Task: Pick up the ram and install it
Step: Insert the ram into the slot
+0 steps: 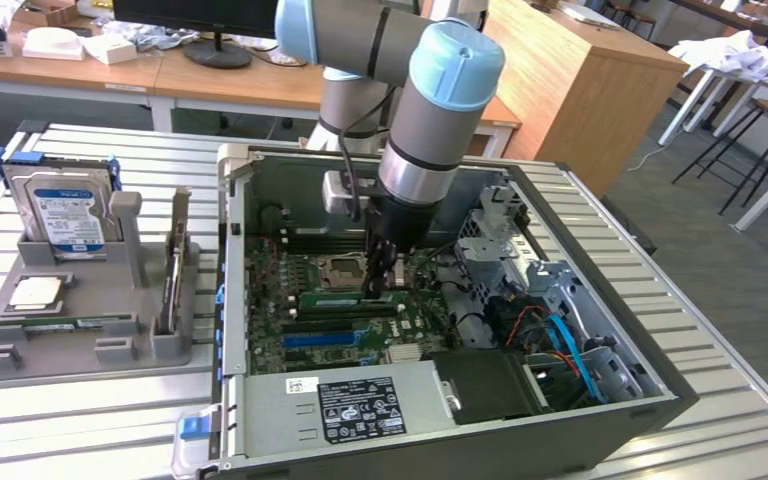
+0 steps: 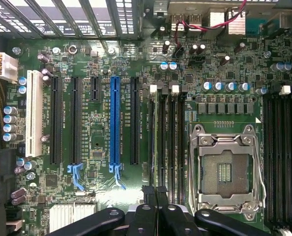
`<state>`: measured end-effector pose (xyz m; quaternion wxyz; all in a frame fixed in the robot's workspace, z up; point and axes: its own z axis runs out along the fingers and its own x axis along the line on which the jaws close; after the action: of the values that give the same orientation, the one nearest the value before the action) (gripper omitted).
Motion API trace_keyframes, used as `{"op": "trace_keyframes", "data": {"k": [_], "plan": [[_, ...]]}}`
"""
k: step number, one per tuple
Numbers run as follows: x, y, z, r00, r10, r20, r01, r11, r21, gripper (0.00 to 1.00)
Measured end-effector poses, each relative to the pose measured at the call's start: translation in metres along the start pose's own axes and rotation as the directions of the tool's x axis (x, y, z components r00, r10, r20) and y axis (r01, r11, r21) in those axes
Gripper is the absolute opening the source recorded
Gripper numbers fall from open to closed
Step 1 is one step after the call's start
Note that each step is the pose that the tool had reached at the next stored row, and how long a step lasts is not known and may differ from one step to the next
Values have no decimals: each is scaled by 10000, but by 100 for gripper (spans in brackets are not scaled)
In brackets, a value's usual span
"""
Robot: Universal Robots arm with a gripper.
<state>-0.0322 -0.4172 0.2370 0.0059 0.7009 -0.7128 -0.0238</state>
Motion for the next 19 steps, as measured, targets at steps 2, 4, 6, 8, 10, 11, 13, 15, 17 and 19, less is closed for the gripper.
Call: {"op": "trace_keyframes", "data": {"k": [2, 4, 6, 8, 10, 11, 13, 15, 17, 19], "plan": [[0, 0, 11, 10000, 0, 2, 0, 10000, 0, 11], [1, 0, 16, 10000, 1, -2, -1, 10000, 0, 11], [1, -1, 21, 10000, 1, 1, -1, 10000, 0, 11], [0, -1, 31, 10000, 1, 3, -1, 10000, 2, 11], [1, -1, 32, 10000, 0, 0, 0, 10000, 0, 11], [1, -1, 31, 10000, 1, -1, -1, 10000, 0, 11], [-1, -1, 35, 10000, 1, 2, -1, 10000, 1, 11], [-8, -1, 38, 10000, 1, 3, -1, 10000, 1, 11], [-9, -1, 38, 10000, 1, 1, -1, 10000, 0, 11], [-9, -1, 39, 10000, 0, 0, 0, 10000, 0, 11]]}}
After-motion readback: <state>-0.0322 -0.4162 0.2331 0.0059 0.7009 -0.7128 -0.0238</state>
